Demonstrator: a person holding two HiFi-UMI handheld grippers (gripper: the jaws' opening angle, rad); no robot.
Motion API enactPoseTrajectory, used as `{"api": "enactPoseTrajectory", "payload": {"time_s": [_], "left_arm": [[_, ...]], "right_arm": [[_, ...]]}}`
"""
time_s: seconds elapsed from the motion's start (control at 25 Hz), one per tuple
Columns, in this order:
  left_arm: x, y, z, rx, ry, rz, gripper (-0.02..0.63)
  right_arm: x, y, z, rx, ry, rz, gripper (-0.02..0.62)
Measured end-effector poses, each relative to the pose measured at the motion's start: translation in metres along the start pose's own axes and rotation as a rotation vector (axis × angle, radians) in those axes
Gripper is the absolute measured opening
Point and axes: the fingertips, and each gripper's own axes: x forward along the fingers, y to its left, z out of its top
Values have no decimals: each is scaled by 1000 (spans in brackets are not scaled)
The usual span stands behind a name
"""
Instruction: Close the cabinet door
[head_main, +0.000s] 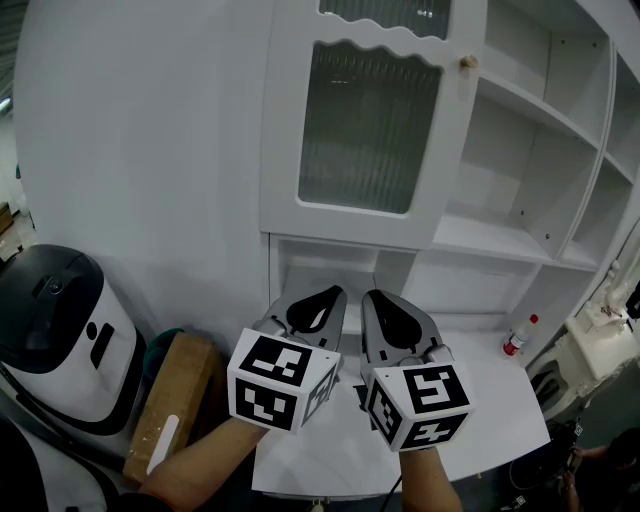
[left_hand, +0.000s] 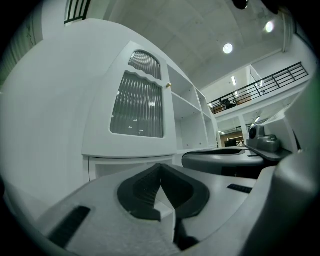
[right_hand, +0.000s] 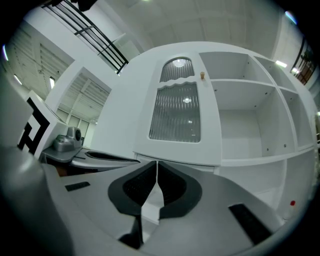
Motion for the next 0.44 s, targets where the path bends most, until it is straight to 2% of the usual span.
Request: {"api": "enactPoseTrajectory", "payload": {"time_s": [0.44], "left_arm": [[-9, -1, 3, 2, -7, -5, 12]], "right_arm": [[-4, 8, 3, -13, 1, 4, 26]]}}
